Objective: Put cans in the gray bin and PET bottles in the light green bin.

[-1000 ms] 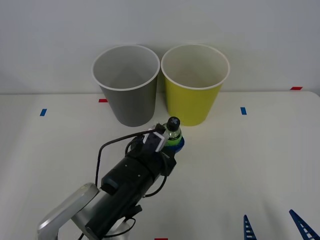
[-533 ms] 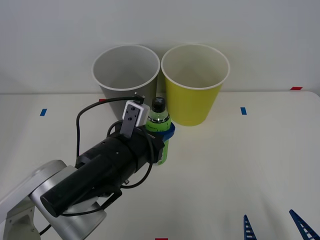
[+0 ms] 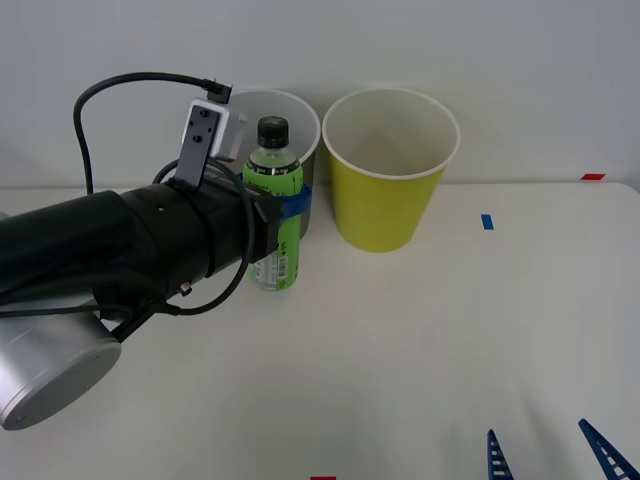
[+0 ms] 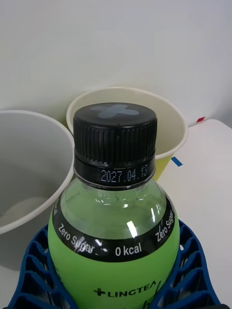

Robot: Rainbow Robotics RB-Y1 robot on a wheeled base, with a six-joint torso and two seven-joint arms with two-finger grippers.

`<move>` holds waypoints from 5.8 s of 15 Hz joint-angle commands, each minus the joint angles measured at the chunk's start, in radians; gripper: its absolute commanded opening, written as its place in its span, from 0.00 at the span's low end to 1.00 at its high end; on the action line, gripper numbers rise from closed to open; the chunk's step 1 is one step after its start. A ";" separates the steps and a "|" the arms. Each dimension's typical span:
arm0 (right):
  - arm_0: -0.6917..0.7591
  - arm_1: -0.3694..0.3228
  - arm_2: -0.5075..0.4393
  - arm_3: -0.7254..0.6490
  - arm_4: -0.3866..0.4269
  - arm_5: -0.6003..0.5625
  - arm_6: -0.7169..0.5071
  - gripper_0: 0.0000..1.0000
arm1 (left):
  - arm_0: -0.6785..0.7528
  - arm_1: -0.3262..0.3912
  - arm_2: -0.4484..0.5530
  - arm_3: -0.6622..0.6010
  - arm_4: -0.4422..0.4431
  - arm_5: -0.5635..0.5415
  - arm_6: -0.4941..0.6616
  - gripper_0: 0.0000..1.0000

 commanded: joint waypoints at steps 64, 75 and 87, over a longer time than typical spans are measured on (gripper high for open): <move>0.000 0.000 0.000 0.000 0.000 0.000 0.000 1.00 | 0.079 0.121 0.072 0.065 -0.039 -0.247 -0.112 1.00; 0.000 0.000 0.000 0.000 0.000 0.000 0.000 1.00 | 0.578 -0.068 0.207 -0.131 -0.094 -0.284 -0.241 1.00; 0.000 0.000 0.000 0.000 0.000 0.000 0.000 1.00 | 0.997 -0.045 0.089 0.194 -0.295 -1.126 -0.241 1.00</move>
